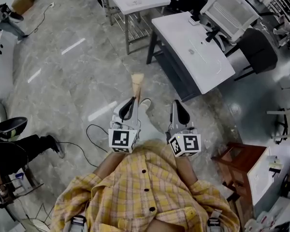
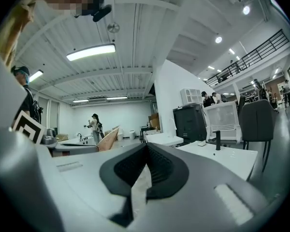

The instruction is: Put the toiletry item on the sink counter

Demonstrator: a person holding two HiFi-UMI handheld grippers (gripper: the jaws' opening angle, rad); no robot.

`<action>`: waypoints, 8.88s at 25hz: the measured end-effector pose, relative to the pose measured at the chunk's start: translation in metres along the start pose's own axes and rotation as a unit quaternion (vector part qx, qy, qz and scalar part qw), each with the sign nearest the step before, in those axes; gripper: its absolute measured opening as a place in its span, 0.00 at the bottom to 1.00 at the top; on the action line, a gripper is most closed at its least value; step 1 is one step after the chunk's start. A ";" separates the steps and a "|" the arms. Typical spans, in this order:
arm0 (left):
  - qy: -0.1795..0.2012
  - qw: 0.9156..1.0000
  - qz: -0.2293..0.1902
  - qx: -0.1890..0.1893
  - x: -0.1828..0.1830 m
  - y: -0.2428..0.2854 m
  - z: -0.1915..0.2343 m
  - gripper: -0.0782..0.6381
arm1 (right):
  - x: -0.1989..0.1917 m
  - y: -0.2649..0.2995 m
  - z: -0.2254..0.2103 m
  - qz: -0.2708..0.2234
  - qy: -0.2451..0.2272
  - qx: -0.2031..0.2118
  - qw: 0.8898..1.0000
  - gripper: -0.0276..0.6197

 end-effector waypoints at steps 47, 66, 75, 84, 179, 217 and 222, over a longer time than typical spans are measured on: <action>0.084 0.987 0.097 -0.096 0.077 0.414 0.102 0.11 | -0.034 0.373 -0.187 0.046 0.075 -0.055 0.995 0.04; 0.095 0.963 0.153 -0.201 0.096 0.578 0.127 0.11 | -0.040 0.474 -0.248 0.085 0.084 -0.148 0.982 0.04; 0.106 0.944 0.189 -0.251 0.094 0.647 0.130 0.11 | -0.052 0.510 -0.275 0.104 0.099 -0.203 0.969 0.04; 0.114 0.925 0.224 -0.285 0.085 0.688 0.138 0.11 | -0.063 0.530 -0.282 0.122 0.109 -0.251 0.954 0.04; 0.167 0.867 0.406 -0.236 -0.113 0.842 0.151 0.21 | -0.107 0.519 -0.242 0.203 0.147 -0.312 0.916 0.04; 0.124 0.877 0.386 -0.259 -0.049 0.829 0.137 0.29 | -0.068 0.527 -0.253 0.171 0.111 -0.316 0.927 0.04; 0.115 0.882 0.365 -0.277 -0.019 0.819 0.133 0.28 | -0.059 0.528 -0.262 0.161 0.096 -0.322 0.928 0.04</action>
Point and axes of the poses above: the fingertips, and each gripper's own axes: y forward along the fingers, z to its left, x out of its top, the point moved 7 cm from there along -y, backward along the fingers, and after that the axes turned 15 degrees about -y, right-handed, at the moved point
